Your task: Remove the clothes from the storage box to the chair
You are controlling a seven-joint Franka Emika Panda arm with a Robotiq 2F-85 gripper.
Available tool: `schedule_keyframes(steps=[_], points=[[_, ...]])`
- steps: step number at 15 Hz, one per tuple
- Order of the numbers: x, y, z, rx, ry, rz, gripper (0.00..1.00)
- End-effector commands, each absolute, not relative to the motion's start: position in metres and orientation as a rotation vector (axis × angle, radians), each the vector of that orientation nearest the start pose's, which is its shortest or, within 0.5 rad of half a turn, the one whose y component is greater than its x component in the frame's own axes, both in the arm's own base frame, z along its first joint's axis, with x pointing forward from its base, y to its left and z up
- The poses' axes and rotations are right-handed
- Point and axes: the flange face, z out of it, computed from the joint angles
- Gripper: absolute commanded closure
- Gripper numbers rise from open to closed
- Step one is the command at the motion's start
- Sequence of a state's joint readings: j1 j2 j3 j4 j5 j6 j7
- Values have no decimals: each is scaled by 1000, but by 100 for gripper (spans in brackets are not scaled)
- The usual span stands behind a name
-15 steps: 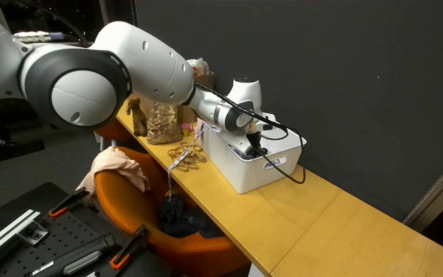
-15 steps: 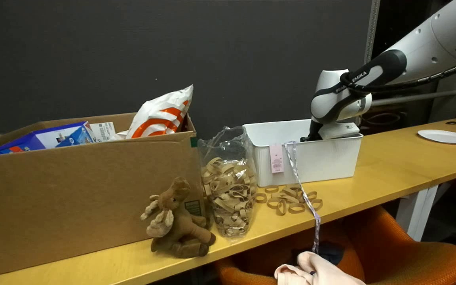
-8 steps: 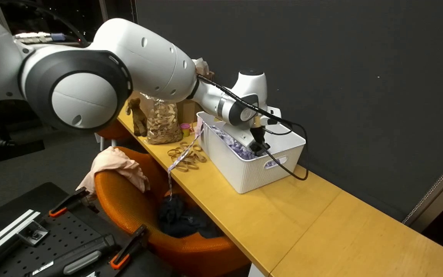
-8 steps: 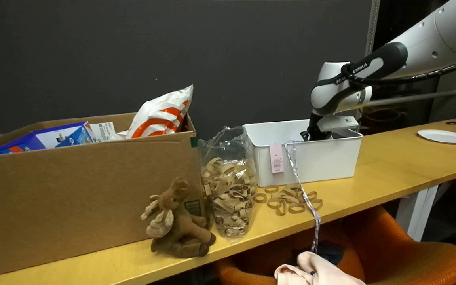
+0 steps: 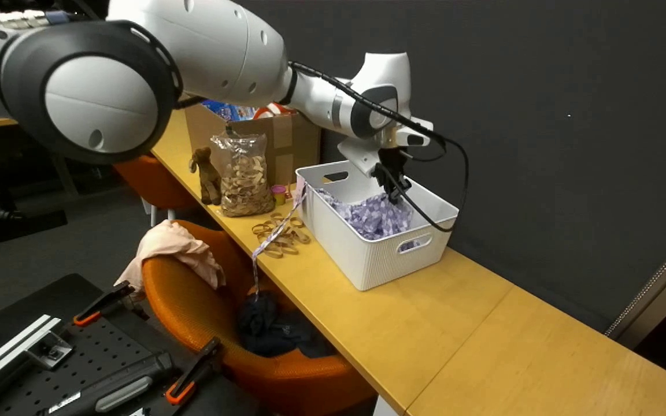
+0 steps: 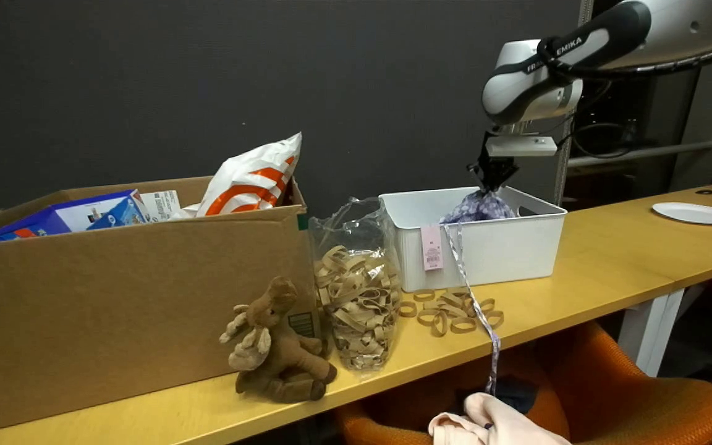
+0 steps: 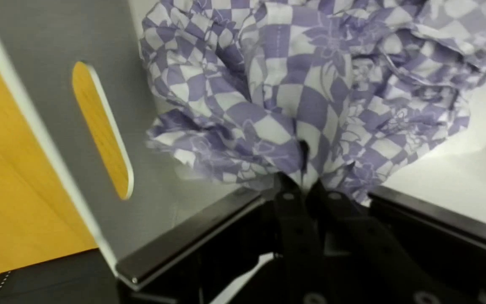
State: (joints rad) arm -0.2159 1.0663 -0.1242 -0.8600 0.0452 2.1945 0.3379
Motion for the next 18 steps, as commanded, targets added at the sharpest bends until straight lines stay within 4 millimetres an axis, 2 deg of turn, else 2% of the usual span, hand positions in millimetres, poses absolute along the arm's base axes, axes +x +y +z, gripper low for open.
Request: schedule_keyframes(steps=[1,4,6,8,10,13,15,18], points=[[774,-216,362,-2978,1065,-420,98],[757,-201,426,-2962,1191,-414,98],[743,-178,460,-2969,1241,-397,98],[732,-144,484,-2996,1205,-385,98],[718,-102,501,-3035,1105,-327,98],[693,-31,504,-3107,913,-191,98],[674,19,490,-3155,810,-87,98],[639,87,457,-3280,604,78,98]])
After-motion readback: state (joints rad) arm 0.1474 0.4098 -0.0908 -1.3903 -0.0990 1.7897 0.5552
